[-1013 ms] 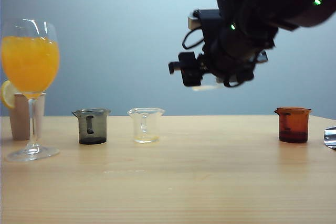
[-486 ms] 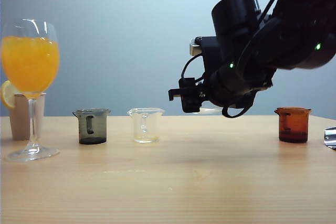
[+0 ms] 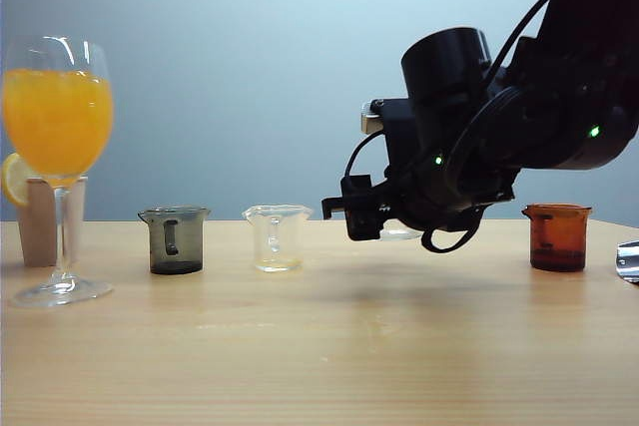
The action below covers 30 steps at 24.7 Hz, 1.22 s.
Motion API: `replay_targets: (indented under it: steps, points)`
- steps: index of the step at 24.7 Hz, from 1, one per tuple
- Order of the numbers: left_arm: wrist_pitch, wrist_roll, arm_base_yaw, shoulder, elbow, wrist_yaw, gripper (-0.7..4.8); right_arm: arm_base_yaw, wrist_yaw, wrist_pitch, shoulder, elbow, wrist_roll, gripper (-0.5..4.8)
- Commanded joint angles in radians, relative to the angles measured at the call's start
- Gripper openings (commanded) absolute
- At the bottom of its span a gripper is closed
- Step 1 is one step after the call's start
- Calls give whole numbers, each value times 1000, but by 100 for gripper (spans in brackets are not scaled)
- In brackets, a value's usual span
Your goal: Pick up the third measuring cup from the left, pour the pineapple juice inside into the goblet, and finally put the measuring cup back in its original place.
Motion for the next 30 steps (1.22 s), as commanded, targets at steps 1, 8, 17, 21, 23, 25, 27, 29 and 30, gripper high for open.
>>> replay_targets:
  steps: [1, 8, 17, 21, 23, 25, 27, 29, 30]
  points:
    - [14, 0, -1, -2, 3, 5, -5, 1, -17, 43, 23, 35, 4, 21]
    - [14, 0, -1, -2, 3, 4, -5, 1, -17, 43, 84, 89, 4, 22]
    - [14, 0, -1, -2, 3, 4, -5, 1, -22, 31, 98, 98, 4, 116]
    - [14, 0, -1, -2, 3, 4, -5, 1, -64, 7, 98, 98, 3, 163]
    - [14, 0, -1, -2, 3, 4, -5, 1, -63, -12, 98, 99, 3, 192]
    - [14, 0, -1, -2, 3, 4, -5, 1, -63, -25, 98, 98, 3, 212]
    - [14, 0, -1, -2, 3, 4, -5, 1, -62, -30, 98, 98, 3, 253]
    - [14, 0, -1, -2, 3, 4, -5, 1, -62, -30, 98, 99, 3, 341]
    - [14, 0, -1, -2, 3, 4, -5, 1, -62, -30, 98, 99, 3, 377]
